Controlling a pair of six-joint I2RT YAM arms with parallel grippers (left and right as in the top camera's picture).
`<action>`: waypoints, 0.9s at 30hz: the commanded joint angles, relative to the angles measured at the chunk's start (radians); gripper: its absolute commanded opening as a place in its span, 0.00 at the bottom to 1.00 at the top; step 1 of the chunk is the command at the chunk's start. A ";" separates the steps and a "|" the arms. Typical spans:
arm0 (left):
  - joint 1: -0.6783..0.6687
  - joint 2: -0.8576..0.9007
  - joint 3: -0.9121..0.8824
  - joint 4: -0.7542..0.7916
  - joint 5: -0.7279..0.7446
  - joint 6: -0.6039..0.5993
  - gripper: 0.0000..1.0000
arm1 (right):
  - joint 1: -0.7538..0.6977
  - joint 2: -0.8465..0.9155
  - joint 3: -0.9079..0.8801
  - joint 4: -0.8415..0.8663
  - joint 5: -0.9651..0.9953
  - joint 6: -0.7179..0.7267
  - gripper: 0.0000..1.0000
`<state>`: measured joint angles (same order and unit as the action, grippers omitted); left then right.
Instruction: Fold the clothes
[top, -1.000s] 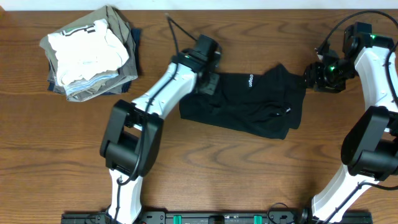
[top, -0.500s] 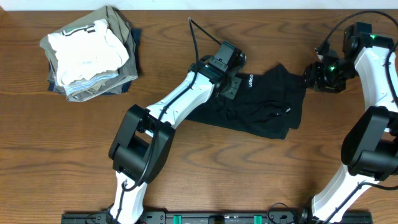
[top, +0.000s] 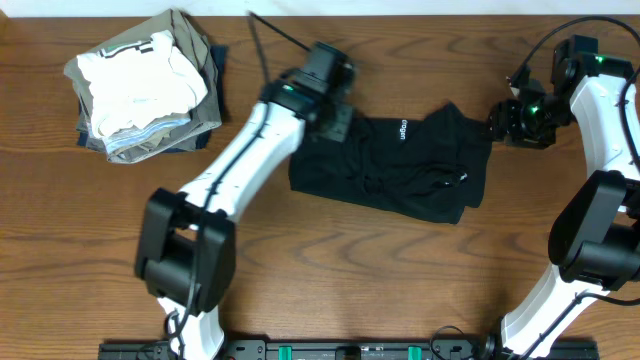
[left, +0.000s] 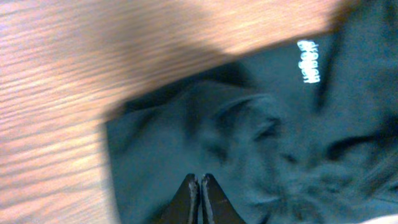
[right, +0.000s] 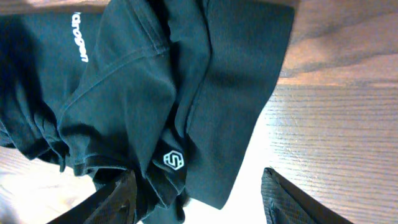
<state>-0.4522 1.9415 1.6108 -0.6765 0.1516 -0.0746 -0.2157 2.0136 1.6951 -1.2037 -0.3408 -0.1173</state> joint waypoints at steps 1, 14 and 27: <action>0.039 0.037 -0.003 -0.022 -0.040 0.017 0.06 | 0.021 -0.021 0.011 0.004 -0.008 -0.015 0.63; 0.018 0.176 -0.009 0.001 0.010 -0.014 0.06 | 0.021 -0.021 0.011 0.003 -0.031 -0.015 0.63; -0.125 0.203 -0.010 0.149 0.100 -0.078 0.06 | 0.021 -0.021 0.011 -0.002 -0.031 -0.015 0.63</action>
<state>-0.5514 2.1201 1.6009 -0.5434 0.2329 -0.1181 -0.2157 2.0136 1.6951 -1.2045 -0.3527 -0.1177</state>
